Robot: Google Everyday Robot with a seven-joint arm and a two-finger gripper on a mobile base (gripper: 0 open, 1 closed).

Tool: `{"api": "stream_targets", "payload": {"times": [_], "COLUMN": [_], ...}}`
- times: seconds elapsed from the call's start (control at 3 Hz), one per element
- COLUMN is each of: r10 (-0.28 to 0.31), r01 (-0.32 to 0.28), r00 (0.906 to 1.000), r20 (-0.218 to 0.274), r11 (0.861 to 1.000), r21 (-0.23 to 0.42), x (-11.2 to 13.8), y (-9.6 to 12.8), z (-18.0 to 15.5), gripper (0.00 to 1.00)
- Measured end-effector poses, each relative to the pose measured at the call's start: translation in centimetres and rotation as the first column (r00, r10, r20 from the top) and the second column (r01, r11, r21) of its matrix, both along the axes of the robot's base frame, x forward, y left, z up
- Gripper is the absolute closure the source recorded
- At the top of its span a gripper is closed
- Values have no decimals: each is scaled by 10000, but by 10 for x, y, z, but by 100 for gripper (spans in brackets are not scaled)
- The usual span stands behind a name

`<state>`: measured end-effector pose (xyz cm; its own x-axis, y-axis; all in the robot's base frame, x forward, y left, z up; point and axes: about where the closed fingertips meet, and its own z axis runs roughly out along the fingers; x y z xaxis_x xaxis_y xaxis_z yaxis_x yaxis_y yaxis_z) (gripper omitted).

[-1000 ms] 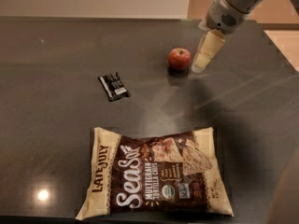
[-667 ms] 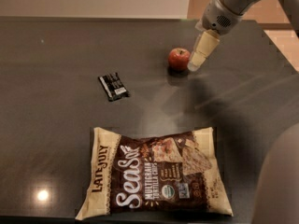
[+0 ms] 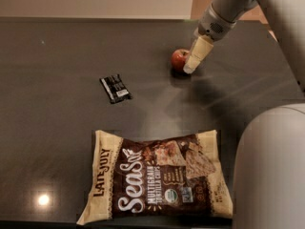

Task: Move apple near brown chip bag

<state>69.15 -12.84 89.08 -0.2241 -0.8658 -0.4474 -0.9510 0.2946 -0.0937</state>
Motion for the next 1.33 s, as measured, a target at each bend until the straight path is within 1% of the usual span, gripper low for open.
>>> {"api": "stream_targets", "payload": {"times": [0.33,0.67,1.0,1.33], "r10": [-166,-240,-227,-128], "r01": [163,231,214,123], "r00": [9996,9989,9979,9976], "r20": [-206,-394,-613,-681], "r11": [9998,9995,9995,9999], "r21": [-151,-236,-215,-86], "x": [14,21,24,25], "y": [-2,-2,0,5], "z": [-19,-31,-38,-38], "gripper": [0,0,18,41]}}
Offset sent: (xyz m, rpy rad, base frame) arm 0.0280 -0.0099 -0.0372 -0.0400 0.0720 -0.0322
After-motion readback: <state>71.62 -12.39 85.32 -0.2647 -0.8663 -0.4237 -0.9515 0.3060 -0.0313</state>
